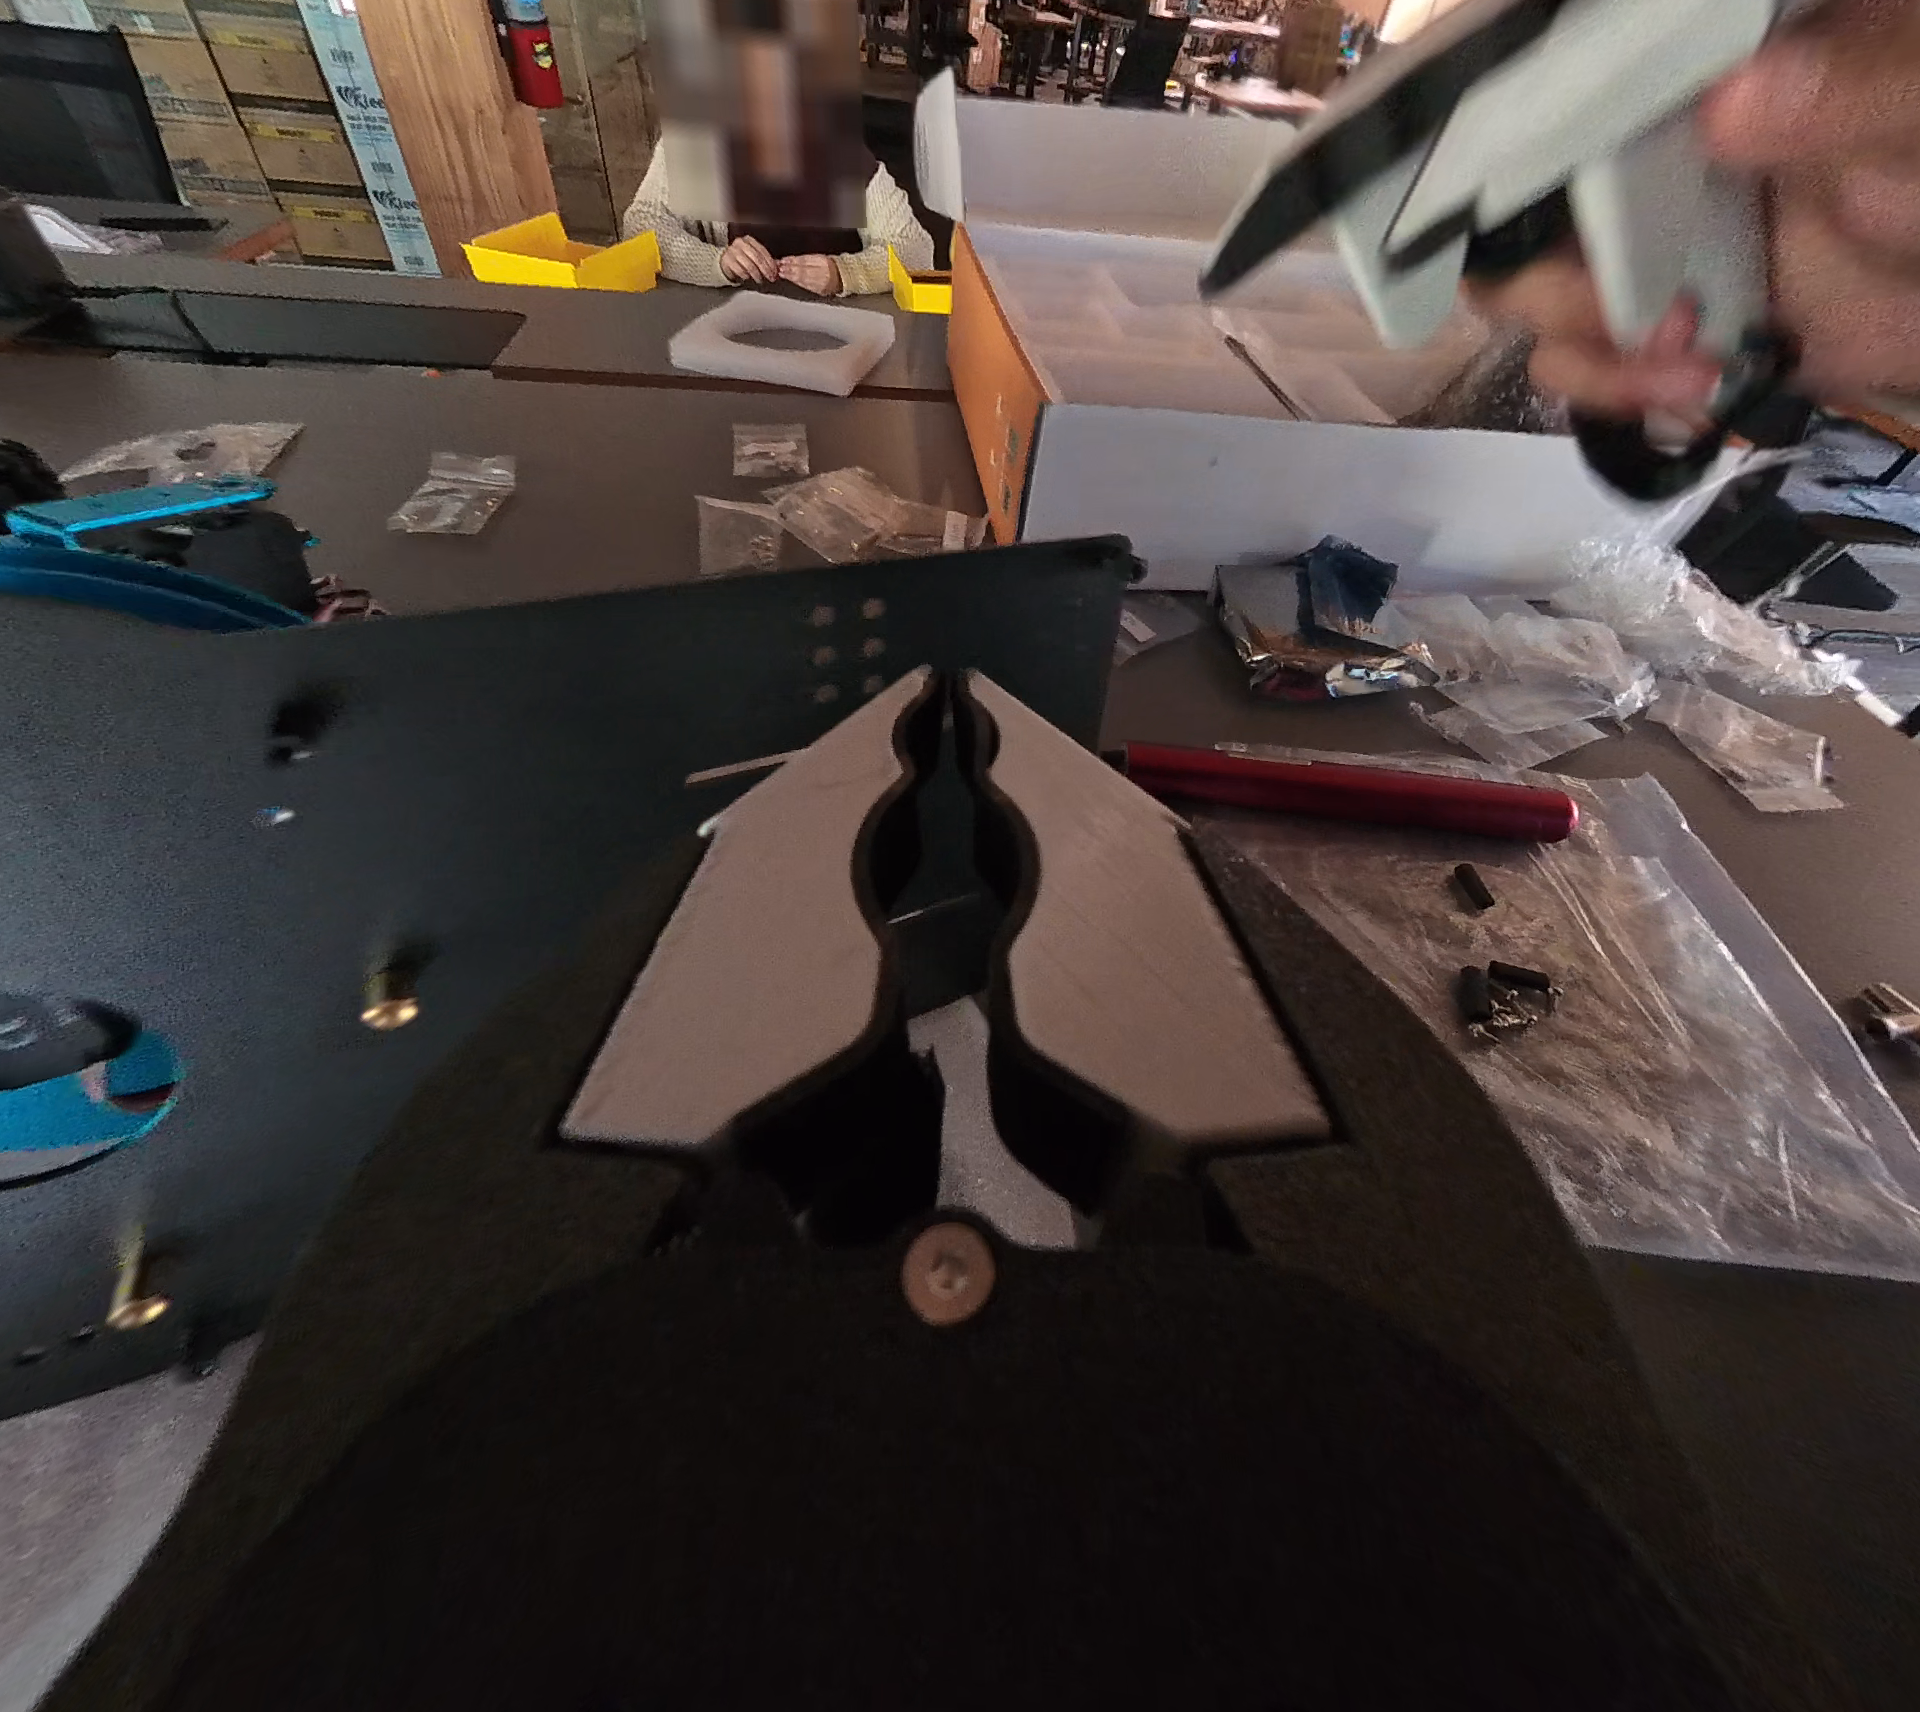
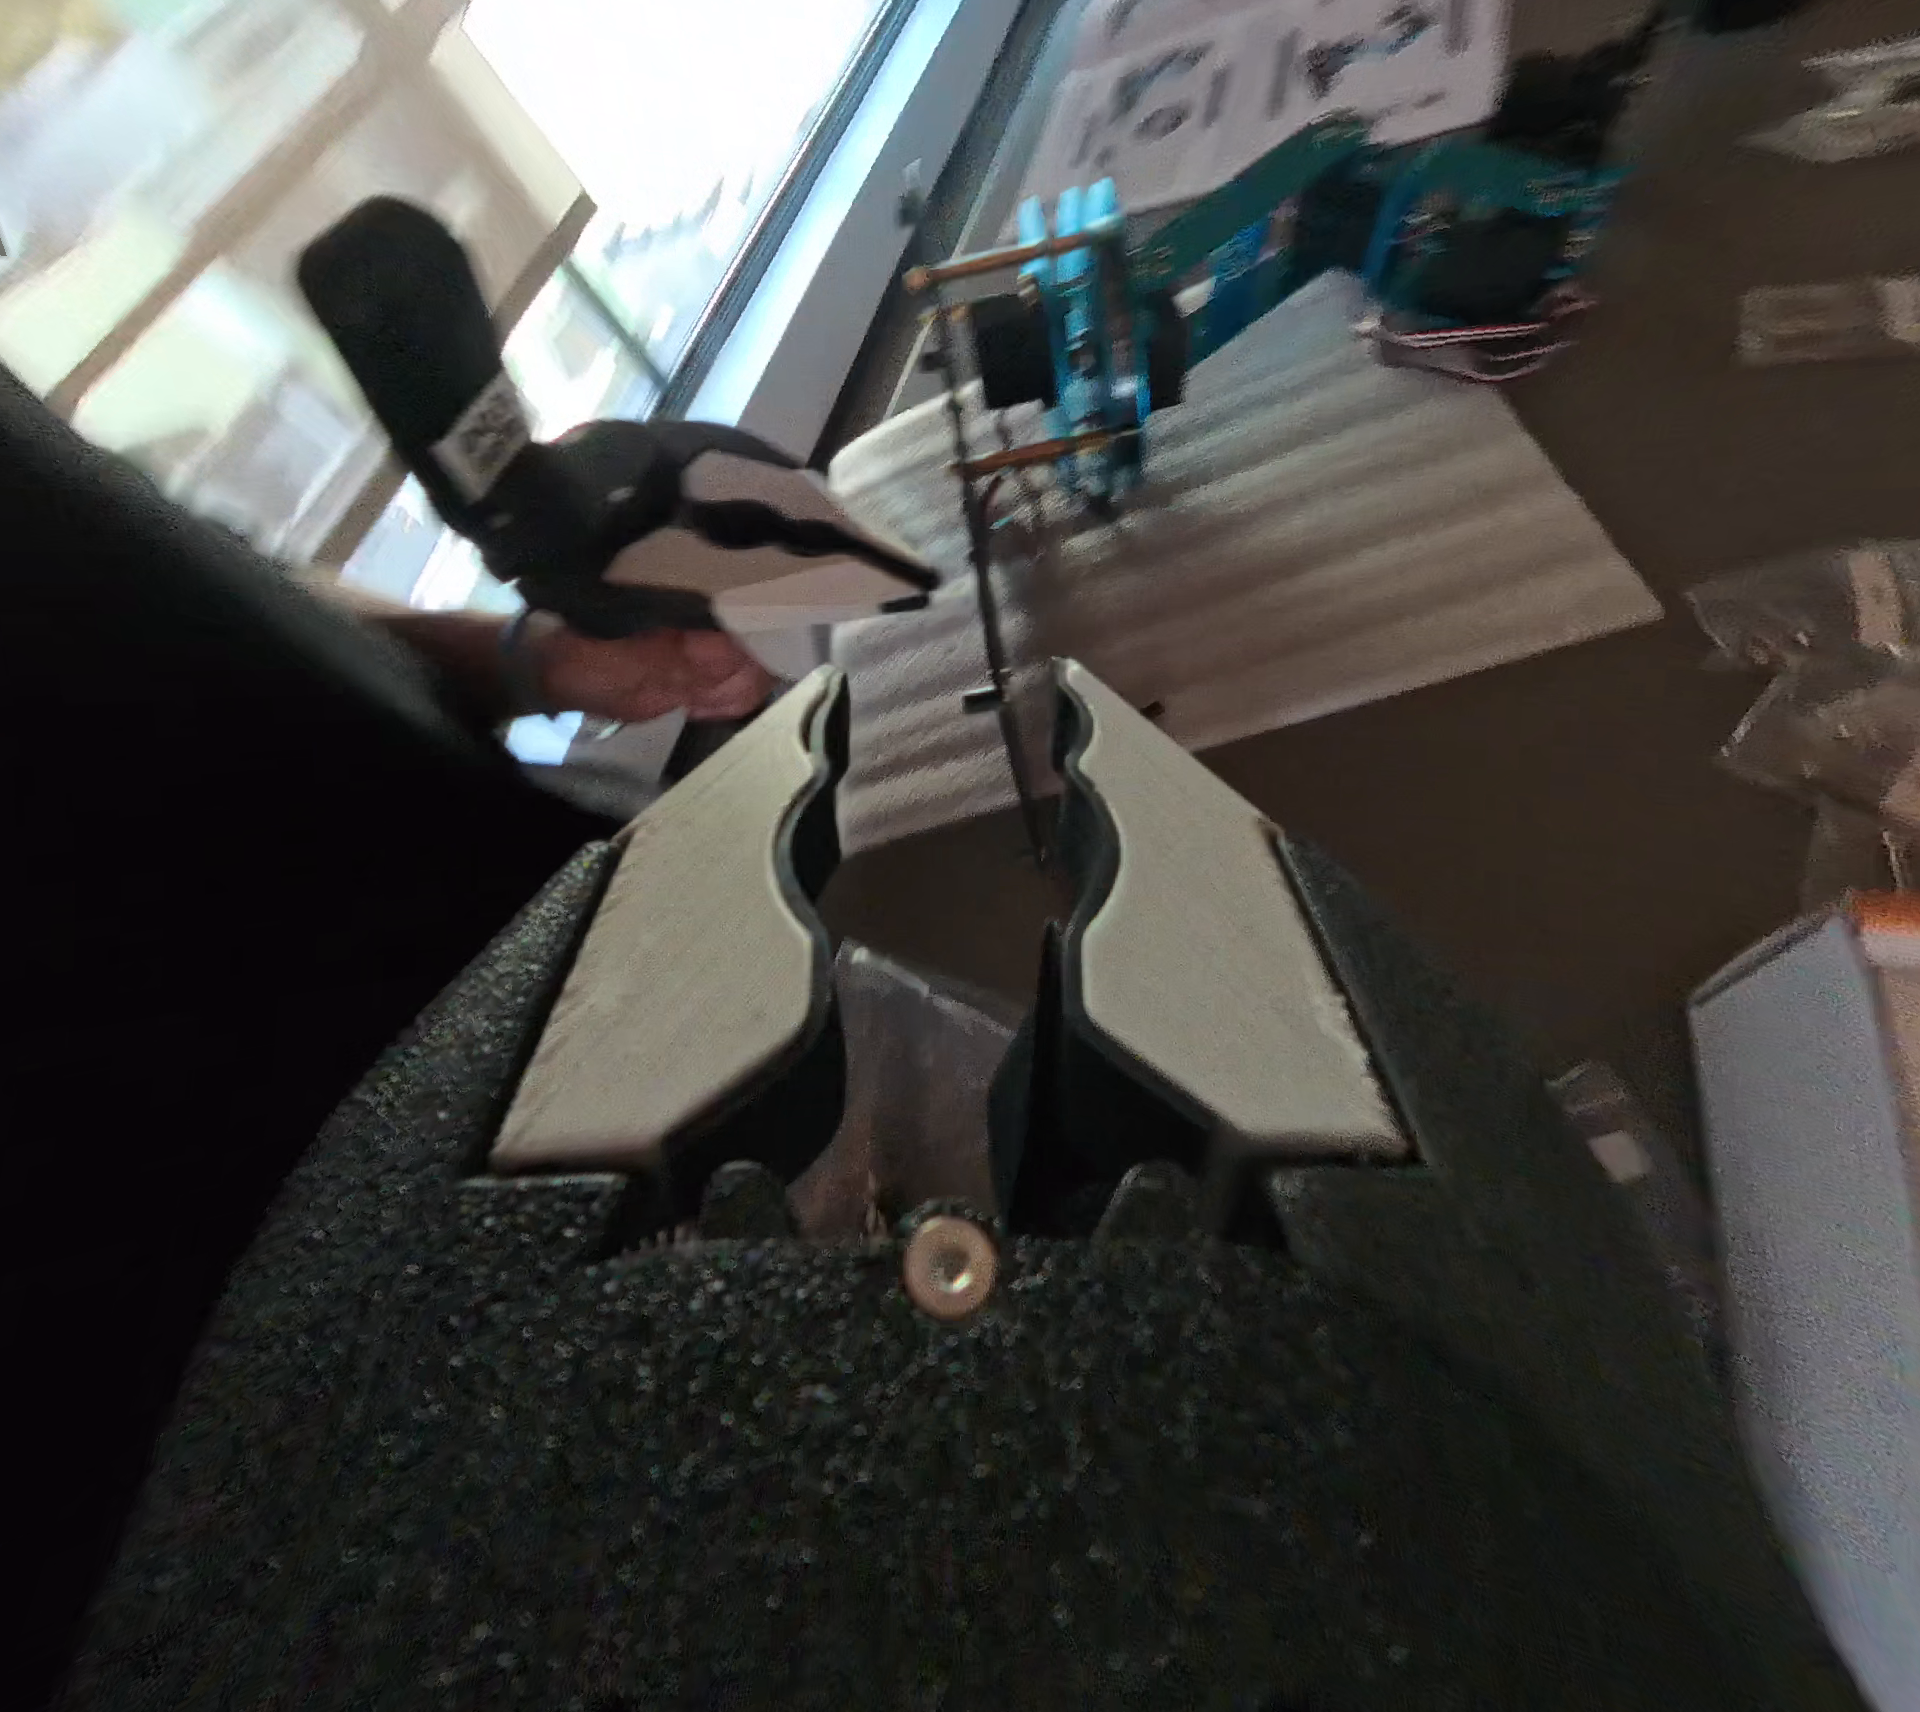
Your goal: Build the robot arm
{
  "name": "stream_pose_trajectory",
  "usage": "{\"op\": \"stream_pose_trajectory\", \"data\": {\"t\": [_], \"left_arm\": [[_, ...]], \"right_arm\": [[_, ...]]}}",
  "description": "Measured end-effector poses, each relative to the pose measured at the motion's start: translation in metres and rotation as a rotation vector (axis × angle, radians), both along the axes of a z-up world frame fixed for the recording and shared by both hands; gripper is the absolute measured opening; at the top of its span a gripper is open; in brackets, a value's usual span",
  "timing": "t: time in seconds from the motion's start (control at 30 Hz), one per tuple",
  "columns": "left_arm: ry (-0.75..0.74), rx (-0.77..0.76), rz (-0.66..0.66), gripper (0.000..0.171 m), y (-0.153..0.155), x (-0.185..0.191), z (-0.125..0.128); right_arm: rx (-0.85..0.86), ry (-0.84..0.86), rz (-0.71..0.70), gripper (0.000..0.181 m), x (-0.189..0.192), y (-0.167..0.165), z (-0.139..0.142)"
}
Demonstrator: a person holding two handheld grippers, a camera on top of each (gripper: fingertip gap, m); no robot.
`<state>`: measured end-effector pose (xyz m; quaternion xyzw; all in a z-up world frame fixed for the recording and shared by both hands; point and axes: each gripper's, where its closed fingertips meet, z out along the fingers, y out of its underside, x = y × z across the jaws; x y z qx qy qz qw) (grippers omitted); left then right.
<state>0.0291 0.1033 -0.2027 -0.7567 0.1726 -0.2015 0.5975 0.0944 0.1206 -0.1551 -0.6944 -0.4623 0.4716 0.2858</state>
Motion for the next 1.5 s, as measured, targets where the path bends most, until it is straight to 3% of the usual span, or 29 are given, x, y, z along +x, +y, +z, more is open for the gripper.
{"op": "stream_pose_trajectory", "data": {"t": [0.1,0.17,0.27,0.33,0.43,0.53,0.63,0.73,0.83,0.9,0.97,1.07,1.17,1.27,1.5], "left_arm": [[-0.025,-0.011,-0.038,0.000,-0.009,-0.014,0.017],[-0.023,-0.047,-0.111,0.005,-0.018,-0.021,0.029],[-0.007,-0.155,-0.289,0.012,-0.033,-0.033,0.049],[0.019,-0.141,-0.383,0.012,-0.034,-0.048,0.079],[0.141,-0.230,-0.660,0.014,-0.037,-0.065,0.107],[0.298,-0.265,-0.880,0.020,-0.013,-0.081,0.121],[0.516,-0.148,-1.081,0.019,0.034,-0.086,0.119],[0.728,-0.047,-1.340,0.019,0.075,-0.073,0.095],[0.842,0.029,-1.639,0.015,0.094,-0.044,0.050],[0.825,0.014,-1.833,0.014,0.090,-0.021,0.017],[0.807,-0.023,-2.008,0.018,0.075,-0.008,-0.015],[0.878,0.097,-2.210,0.019,0.059,-0.008,-0.065],[0.896,0.216,-2.316,0.019,0.046,-0.009,-0.094],[0.829,0.250,-2.403,0.016,0.037,-0.016,-0.095],[0.815,0.284,-2.428,0.015,0.034,-0.018,-0.114]], "right_arm": [[0.030,0.155,-0.136,0.038,-0.013,-0.008,-0.018],[0.121,0.153,-0.197,0.035,-0.021,-0.008,-0.038],[0.135,0.135,-0.240,0.036,-0.033,-0.013,-0.056],[0.121,0.142,-0.268,0.035,-0.037,-0.014,-0.059],[0.111,0.142,-0.344,0.039,-0.035,-0.011,-0.061],[0.107,0.120,-0.470,0.040,-0.026,-0.006,-0.063],[0.139,0.092,-0.687,0.040,-0.012,-0.007,-0.061],[0.242,0.019,-0.941,0.034,-0.006,-0.019,-0.055],[0.277,0.034,-1.171,0.024,-0.015,-0.034,-0.046],[0.295,0.049,-1.259,0.025,-0.029,-0.039,-0.045],[0.325,0.055,-1.320,0.042,-0.040,-0.040,-0.042],[0.303,0.019,-1.334,0.046,-0.059,-0.040,-0.046],[0.264,0.012,-1.362,0.058,-0.070,-0.033,-0.051],[0.252,-0.050,-1.348,0.065,-0.081,-0.027,-0.059],[0.261,-0.109,-1.367,0.070,-0.085,-0.021,-0.063]]}}
